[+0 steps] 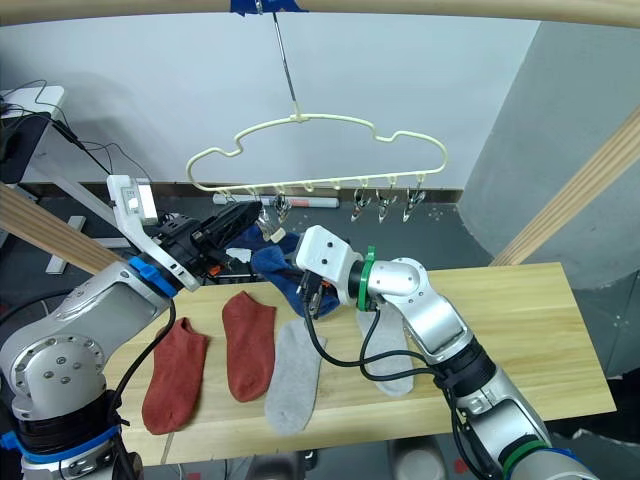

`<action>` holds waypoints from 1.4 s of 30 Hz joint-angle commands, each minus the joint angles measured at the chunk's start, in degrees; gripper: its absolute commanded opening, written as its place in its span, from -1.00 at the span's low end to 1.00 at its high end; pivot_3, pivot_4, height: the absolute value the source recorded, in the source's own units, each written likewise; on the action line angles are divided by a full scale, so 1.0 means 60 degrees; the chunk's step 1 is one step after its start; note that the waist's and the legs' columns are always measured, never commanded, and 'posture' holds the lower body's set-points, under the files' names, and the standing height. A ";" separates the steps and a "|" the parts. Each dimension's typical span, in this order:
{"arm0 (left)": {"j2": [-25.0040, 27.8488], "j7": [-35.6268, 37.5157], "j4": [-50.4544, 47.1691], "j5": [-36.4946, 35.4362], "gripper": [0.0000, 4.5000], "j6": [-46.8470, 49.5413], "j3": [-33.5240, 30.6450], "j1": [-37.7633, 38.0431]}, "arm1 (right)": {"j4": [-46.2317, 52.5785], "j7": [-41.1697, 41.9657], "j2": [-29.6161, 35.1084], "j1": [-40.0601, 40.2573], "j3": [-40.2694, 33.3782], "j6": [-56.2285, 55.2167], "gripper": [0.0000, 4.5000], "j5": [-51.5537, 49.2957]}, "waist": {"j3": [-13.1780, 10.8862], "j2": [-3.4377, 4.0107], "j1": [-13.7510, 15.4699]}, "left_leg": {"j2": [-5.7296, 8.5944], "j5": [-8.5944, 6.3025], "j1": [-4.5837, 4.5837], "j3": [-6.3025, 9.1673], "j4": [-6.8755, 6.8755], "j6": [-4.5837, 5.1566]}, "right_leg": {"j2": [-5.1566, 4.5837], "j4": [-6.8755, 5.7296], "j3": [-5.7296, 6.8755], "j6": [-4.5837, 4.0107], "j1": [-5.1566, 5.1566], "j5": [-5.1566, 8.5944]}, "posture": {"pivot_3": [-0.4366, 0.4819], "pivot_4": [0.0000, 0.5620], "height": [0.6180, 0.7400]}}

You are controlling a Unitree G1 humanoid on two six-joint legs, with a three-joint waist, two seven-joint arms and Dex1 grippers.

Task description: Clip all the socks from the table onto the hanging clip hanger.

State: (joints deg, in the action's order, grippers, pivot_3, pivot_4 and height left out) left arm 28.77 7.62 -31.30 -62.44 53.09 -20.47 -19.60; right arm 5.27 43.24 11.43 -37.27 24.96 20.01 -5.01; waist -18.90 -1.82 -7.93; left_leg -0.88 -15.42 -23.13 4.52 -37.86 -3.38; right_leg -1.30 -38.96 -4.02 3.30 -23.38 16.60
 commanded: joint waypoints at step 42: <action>0.0645 0.1256 -0.1341 0.3713 0.97 -0.3237 0.1614 0.1729 | 0.3267 0.0737 0.1673 0.1330 -0.0971 0.1393 -0.05 -0.0761 | -0.0006 0.0010 0.0020 | 0.0006 -0.0001 -0.0035 -0.0002 0.0006 0.0000 | -0.0013 0.0009 -0.0004 -0.0001 -0.0031 0.0000 | -0.51 0.18 1.00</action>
State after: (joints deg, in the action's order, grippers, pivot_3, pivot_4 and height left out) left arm 33.33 14.89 -36.56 -44.56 38.10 -12.22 -9.48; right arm 18.87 46.47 20.58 -29.80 21.78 26.77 -6.83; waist -18.94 -1.76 -7.81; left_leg -0.85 -15.42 -23.34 4.51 -37.83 -3.38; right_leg -1.38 -38.92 -4.04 3.29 -23.56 16.60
